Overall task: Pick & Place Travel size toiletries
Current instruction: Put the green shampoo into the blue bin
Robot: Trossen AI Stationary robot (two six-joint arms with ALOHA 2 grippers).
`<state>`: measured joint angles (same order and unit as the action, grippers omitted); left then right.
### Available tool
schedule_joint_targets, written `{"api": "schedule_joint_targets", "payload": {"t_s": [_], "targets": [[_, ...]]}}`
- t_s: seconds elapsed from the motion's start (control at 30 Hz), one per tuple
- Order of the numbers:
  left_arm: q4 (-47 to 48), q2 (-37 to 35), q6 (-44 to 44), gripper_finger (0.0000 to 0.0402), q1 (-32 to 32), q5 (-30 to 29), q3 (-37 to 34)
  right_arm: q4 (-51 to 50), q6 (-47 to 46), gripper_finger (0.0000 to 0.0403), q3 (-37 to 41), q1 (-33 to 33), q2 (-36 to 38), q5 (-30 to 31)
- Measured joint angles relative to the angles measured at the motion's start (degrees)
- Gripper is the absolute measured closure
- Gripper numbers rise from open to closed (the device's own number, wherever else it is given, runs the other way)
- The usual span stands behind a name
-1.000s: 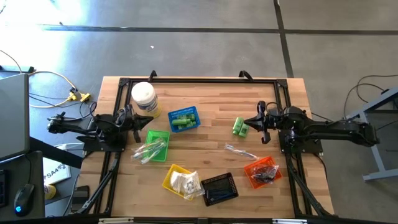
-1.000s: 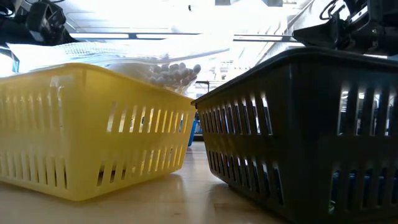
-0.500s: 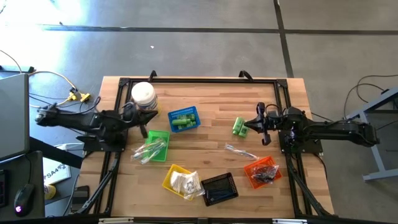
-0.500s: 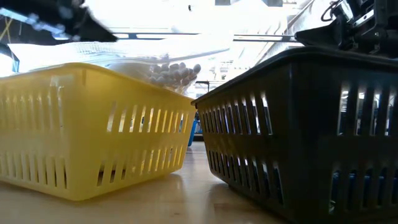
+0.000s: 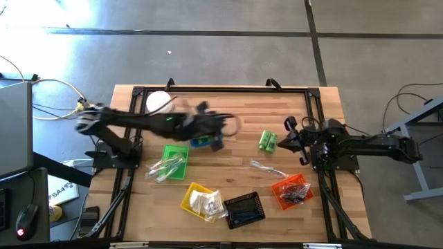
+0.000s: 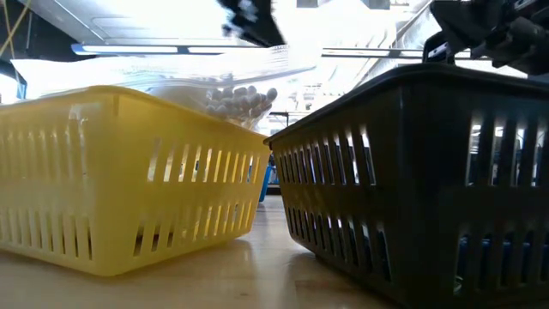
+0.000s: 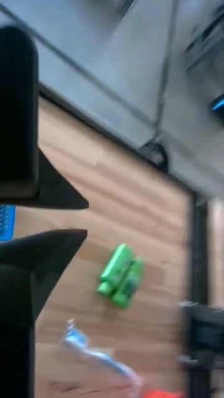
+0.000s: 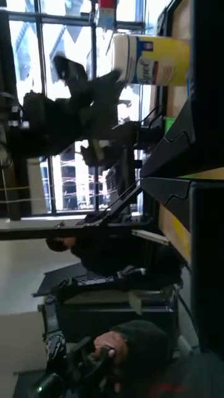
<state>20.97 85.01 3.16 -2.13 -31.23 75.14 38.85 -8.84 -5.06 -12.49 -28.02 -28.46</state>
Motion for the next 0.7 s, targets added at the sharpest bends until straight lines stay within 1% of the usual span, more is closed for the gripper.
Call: {"api": "schedule_joint_targets", "payload": {"t_s": [0.17,0.3,0.37,0.47,0.53,0.7], "targets": [[8.92,14.78,-0.48,0.0272,5.61,12.67,16.81,-0.02,-0.41,0.0401,0.00,0.00,1.12,-2.45],[9.49,24.71,-1.13,0.0211,8.67,22.99,27.11,-0.21,-0.44,0.0401,0.00,0.00,1.72,-4.97],[8.67,29.06,-0.14,0.0185,9.58,26.53,31.41,-0.43,-1.04,0.0401,0.00,0.01,1.86,-4.92],[8.78,35.48,3.09,0.0153,10.55,28.40,37.35,-0.43,-1.57,0.0401,0.00,0.01,1.89,-5.24],[8.68,39.56,5.50,0.0140,10.89,29.47,40.63,-0.46,-1.68,0.0401,0.00,0.00,1.95,-6.16],[8.88,48.28,10.84,0.0128,11.52,29.50,47.10,-0.59,-1.90,0.0401,0.00,0.00,2.26,-7.60]]}}
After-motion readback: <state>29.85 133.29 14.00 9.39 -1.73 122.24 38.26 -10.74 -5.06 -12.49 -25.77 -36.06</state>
